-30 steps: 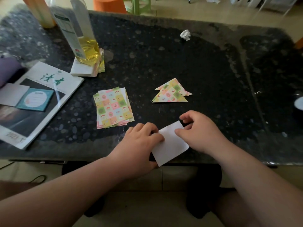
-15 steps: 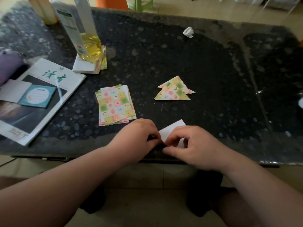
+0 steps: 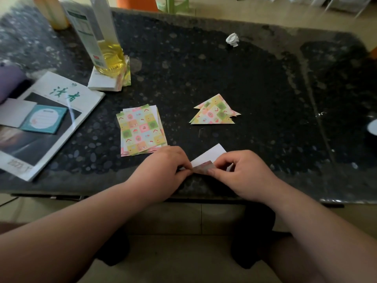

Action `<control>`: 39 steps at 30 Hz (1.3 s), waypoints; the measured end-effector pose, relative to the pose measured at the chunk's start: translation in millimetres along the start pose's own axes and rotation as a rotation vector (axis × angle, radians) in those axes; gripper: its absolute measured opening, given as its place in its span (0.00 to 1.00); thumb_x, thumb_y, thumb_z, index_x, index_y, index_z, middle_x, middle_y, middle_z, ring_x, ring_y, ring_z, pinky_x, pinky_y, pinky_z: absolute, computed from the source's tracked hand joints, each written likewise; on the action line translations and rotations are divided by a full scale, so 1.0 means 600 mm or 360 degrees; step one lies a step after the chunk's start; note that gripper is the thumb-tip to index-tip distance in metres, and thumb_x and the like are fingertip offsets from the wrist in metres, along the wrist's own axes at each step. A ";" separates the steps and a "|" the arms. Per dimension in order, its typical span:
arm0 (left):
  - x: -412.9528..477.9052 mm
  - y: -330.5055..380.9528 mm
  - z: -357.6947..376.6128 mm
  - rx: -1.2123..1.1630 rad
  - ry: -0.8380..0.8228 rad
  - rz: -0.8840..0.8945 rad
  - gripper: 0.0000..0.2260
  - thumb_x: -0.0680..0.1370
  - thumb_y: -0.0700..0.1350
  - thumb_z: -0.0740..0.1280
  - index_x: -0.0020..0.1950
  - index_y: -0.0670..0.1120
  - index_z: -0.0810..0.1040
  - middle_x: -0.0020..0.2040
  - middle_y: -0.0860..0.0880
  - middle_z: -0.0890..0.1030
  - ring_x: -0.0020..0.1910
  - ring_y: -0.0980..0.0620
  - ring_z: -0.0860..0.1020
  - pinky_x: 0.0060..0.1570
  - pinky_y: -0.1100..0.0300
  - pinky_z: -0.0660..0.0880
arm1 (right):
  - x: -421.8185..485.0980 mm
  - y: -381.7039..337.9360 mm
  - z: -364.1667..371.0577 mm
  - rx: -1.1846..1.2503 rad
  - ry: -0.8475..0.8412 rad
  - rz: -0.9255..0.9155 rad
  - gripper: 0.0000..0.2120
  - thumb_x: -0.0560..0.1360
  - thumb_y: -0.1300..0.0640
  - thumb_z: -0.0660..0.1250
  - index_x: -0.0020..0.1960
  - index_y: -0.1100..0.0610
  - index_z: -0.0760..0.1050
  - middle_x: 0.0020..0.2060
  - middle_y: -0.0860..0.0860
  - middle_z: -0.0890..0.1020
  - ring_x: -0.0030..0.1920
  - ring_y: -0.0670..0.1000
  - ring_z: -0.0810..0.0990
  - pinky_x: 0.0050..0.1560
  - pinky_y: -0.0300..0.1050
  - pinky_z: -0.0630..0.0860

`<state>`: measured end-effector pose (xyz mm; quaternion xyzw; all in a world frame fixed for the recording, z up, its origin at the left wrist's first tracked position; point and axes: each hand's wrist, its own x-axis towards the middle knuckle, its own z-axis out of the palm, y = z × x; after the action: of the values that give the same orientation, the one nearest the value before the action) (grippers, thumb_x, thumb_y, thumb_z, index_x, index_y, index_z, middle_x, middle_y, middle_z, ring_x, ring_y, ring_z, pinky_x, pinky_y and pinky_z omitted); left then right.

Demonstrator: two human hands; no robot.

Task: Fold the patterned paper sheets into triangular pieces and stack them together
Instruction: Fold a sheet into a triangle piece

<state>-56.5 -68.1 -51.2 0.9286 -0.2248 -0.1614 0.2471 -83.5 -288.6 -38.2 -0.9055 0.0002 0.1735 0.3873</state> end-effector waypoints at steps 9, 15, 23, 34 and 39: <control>0.005 0.001 -0.013 -0.0183 0.0031 -0.0224 0.04 0.81 0.51 0.70 0.52 0.55 0.84 0.49 0.61 0.78 0.49 0.60 0.75 0.52 0.64 0.71 | 0.025 0.006 -0.004 0.0219 0.0237 0.0275 0.07 0.74 0.53 0.78 0.38 0.51 0.85 0.32 0.43 0.84 0.33 0.38 0.80 0.36 0.33 0.74; 0.007 0.003 -0.014 -0.0167 -0.0004 -0.0209 0.06 0.81 0.51 0.69 0.54 0.55 0.85 0.49 0.60 0.77 0.50 0.59 0.76 0.56 0.61 0.75 | 0.019 -0.004 -0.001 0.0286 0.0205 0.0103 0.07 0.76 0.53 0.76 0.39 0.45 0.84 0.36 0.38 0.85 0.39 0.38 0.82 0.37 0.29 0.74; 0.010 0.008 -0.018 -0.0155 -0.0090 -0.0180 0.07 0.82 0.51 0.68 0.57 0.56 0.84 0.53 0.59 0.78 0.52 0.59 0.76 0.59 0.56 0.76 | 0.018 -0.001 -0.005 0.0126 0.0164 0.0194 0.06 0.76 0.53 0.75 0.41 0.51 0.86 0.37 0.43 0.84 0.40 0.42 0.81 0.34 0.29 0.70; -0.080 0.085 0.070 0.0630 -0.0110 0.0263 0.41 0.73 0.64 0.67 0.79 0.40 0.65 0.80 0.39 0.64 0.80 0.41 0.61 0.77 0.46 0.55 | 0.034 -0.003 0.008 -0.0102 0.0188 0.0371 0.08 0.78 0.51 0.72 0.40 0.51 0.84 0.35 0.43 0.83 0.38 0.43 0.81 0.39 0.41 0.76; -0.075 0.095 0.072 0.0709 -0.0274 0.0195 0.42 0.83 0.64 0.52 0.81 0.39 0.33 0.80 0.38 0.31 0.79 0.39 0.29 0.78 0.42 0.33 | 0.036 -0.012 0.016 -0.0177 0.0165 0.0352 0.09 0.78 0.50 0.72 0.40 0.49 0.83 0.36 0.43 0.83 0.40 0.44 0.81 0.40 0.41 0.76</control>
<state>-131.6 -106.5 -48.2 0.9277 -0.3308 -0.1710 0.0256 -65.3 -273.8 -45.9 -0.9277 0.1104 0.1677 0.3147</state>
